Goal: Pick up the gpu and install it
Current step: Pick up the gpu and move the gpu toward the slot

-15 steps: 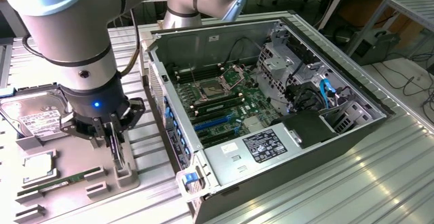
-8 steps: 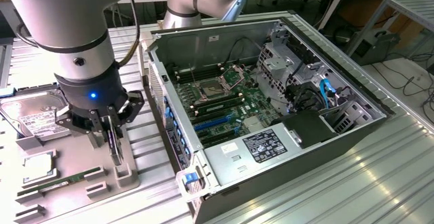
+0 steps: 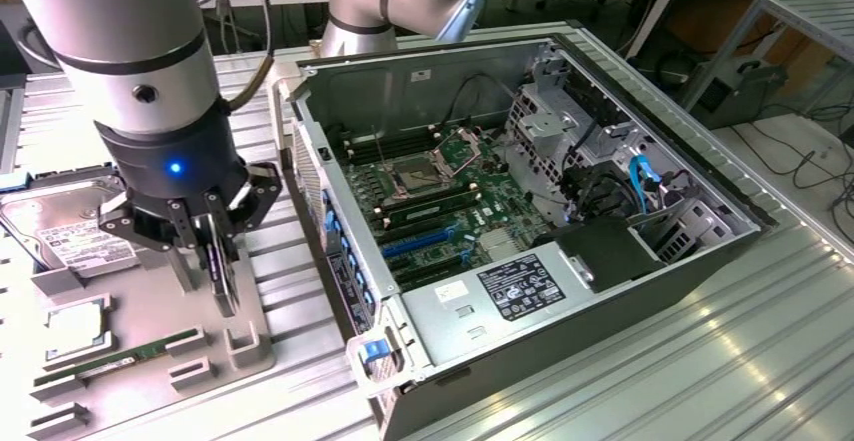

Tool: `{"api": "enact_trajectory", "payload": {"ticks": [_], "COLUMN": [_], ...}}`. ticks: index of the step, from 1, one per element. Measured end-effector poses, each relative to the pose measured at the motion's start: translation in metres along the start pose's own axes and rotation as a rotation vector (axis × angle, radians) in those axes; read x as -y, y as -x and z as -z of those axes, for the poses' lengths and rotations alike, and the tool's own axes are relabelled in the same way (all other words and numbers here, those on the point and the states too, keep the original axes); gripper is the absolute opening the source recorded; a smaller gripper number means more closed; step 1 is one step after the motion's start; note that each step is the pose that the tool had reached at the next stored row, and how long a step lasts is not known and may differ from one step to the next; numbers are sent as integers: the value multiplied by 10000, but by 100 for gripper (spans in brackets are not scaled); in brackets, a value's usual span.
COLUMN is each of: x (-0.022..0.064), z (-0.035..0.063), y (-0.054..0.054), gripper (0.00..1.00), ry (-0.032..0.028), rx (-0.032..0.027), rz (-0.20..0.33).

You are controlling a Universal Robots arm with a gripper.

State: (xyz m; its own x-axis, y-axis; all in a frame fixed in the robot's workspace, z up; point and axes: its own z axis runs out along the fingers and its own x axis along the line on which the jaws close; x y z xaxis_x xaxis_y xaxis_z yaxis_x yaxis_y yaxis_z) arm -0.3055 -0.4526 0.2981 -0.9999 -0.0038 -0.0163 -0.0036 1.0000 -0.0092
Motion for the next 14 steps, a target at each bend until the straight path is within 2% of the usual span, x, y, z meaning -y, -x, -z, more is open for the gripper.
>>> {"api": "enact_trajectory", "payload": {"ticks": [5, 9, 14], "x": [1, 1, 3], "z": [142, 147, 274], "y": [2, 3, 5], "gripper": [27, 27, 27], "ry": [0, 1, 0], "rx": [0, 1, 0], "rz": [1, 0, 0]}}
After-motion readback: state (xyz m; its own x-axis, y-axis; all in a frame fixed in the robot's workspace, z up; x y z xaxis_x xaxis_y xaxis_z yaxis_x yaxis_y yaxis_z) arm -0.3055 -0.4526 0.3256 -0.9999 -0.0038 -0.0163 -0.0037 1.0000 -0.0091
